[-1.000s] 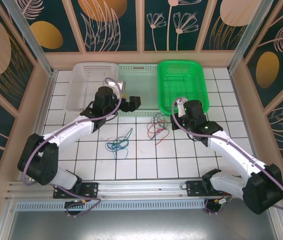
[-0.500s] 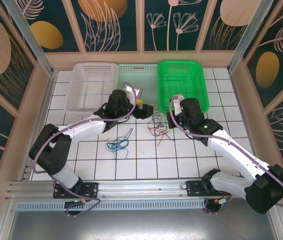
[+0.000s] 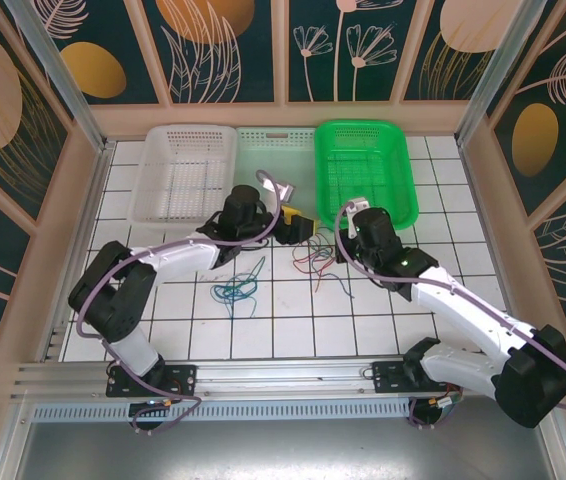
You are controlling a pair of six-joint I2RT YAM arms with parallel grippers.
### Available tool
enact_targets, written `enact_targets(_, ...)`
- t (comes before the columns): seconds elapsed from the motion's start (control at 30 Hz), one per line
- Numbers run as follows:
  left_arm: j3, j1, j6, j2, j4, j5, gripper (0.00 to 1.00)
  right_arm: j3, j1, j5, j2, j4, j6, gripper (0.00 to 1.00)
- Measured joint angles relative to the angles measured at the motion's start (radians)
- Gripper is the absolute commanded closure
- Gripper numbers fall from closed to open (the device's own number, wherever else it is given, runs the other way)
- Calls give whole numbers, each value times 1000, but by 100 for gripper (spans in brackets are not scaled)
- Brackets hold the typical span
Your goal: Untangle the cables
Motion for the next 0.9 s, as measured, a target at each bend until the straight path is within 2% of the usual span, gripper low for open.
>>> enact_targets(0.3, -21, -8, -53, 52, 28, 8, 37, -81, 9, 39, -89, 130, 56, 100)
enact_targets(0.37, -21, -13, -59, 53, 36, 9, 44, -87, 9, 40, -97, 148, 66, 100)
enact_targets(0.47, -21, -26, -68, 60, 44, 18, 62, -97, 9, 46, -107, 167, 76, 100)
enact_targets(0.63, -21, -37, -67, 76, 44, 27, 86, -116, 10, 61, -144, 187, 95, 100)
enact_targets(0.83, -21, -38, -61, 76, 42, 19, 100, -116, 10, 64, -167, 195, 99, 100)
enact_targets(0.9, -21, -38, -53, 76, 38, 14, 100, -116, 10, 63, -167, 195, 100, 100)
